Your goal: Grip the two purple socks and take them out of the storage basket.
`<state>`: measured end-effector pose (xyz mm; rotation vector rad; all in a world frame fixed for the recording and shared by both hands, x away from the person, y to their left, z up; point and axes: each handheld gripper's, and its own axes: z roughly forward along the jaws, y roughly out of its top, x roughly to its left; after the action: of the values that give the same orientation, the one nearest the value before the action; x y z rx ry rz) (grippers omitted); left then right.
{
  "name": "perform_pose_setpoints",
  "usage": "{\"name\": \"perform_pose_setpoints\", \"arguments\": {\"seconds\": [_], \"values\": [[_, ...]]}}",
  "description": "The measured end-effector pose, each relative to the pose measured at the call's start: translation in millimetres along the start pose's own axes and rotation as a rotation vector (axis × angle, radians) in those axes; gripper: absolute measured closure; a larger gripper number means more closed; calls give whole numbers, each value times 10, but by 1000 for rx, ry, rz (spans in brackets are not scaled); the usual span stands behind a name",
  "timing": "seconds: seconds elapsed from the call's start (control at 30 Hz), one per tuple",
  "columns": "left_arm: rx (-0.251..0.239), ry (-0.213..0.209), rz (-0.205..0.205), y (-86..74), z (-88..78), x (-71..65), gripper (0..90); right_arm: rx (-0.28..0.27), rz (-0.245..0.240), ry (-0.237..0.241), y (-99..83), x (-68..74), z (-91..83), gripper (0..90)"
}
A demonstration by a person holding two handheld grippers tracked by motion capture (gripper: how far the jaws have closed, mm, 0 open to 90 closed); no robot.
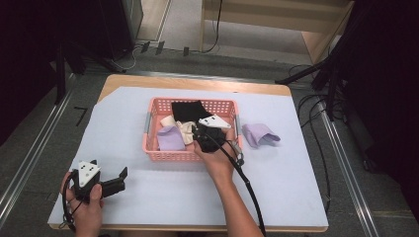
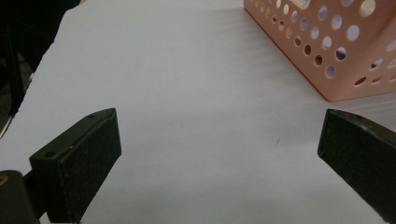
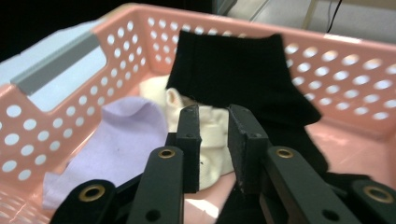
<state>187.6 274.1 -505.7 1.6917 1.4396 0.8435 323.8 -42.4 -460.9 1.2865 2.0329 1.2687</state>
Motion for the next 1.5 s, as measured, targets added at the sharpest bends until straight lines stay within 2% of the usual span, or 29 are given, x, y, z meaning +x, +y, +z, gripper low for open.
{"name": "perform_pose_setpoints", "arguments": {"seconds": [0.03, 0.2, 0.23, 0.33, 0.37, 0.4, 0.43, 0.53, 0.57, 0.6, 0.63, 0.7, 0.77, 0.8, 0.83, 0.87, 0.9, 1.03, 1.07, 1.1, 1.13, 1.17, 1.23, 1.3, 1.4, 1.43, 1.47, 1.5], "values": [[0, 0, 0, 0, 0, 0, 2, 26, 2, 2, -1, 45, 43, 768], [1, 0, 1, 1, 1, 0, 3, 90, 26, -1, 1, 125, 137, 797], [1, 1, 1, 0, 1, 0, 3, 106, 52, -1, 14, 141, 161, 805], [1, 0, 0, 0, 2, 1, 2, 131, 66, 2, 27, 150, 190, 815], [3, -2, 2, 1, 3, 2, 3, 160, 89, 7, 42, 170, 227, 822], [3, -2, 2, 1, 3, 2, 3, 160, 89, 7, 42, 170, 227, 822], [3, 0, 1, 1, 5, 1, 3, 184, 99, 12, 55, 189, 266, 827], [4, 0, 2, 1, 6, 0, 3, 209, 100, 19, 69, 219, 313, 833], [4, -2, 2, 2, 4, 1, 3, 248, 90, 12, 74, 263, 374, 840], [4, -2, 2, 2, 4, 1, 2, 248, 90, 12, 74, 263, 374, 840], [3, -1, 1, 2, 5, 2, 3, 277, 73, -1, 69, 312, 436, 849], [2, -1, -1, 1, 5, 2, 3, 286, 69, -2, 69, 328, 458, 854], [1, -2, -2, 1, 7, 4, 3, 321, 93, 14, 84, 362, 504, 860], [1, -2, -2, 1, 8, 3, 3, 321, 93, 14, 84, 362, 504, 860], [2, -1, -1, 1, 8, 3, 2, 360, 102, 22, 101, 367, 534, 855], [2, -1, -1, 1, 8, 3, 3, 360, 102, 22, 101, 367, 534, 855], [2, -1, -2, 1, 8, 3, 3, 392, 114, 30, 115, 373, 560, 846], [5, -2, 1, 3, 7, 4, 3, 428, 129, 48, 138, 412, 599, 820], [5, -1, 1, 2, 8, 3, 3, 437, 138, 51, 145, 433, 618, 799], [5, 0, 0, 2, 8, 2, 3, 461, 158, 54, 159, 460, 647, 740], [7, 0, 1, 3, 7, 2, 3, 461, 158, 54, 159, 460, 647, 740], [7, 0, 1, 3, 7, 2, 3, 494, 154, 26, 173, 490, 681, 690], [8, -1, 0, 3, 7, 3, 3, 513, 140, 15, 176, 494, 698, 686], [8, 0, -1, 3, 8, 1, 2, 581, 171, 1, 187, 498, 745, 670], [11, -2, -1, 4, 6, 3, 3, 605, 180, -4, 193, 498, 764, 672], [7, -3, -1, 2, 8, 2, 3, 618, 161, -17, 197, 513, 777, 717], [7, -3, -1, 2, 8, 2, 3, 618, 161, -17, 197, 513, 777, 717], [9, 0, 0, 3, 8, 1, 2, 631, 104, -45, 199, 552, 784, 767]]}}
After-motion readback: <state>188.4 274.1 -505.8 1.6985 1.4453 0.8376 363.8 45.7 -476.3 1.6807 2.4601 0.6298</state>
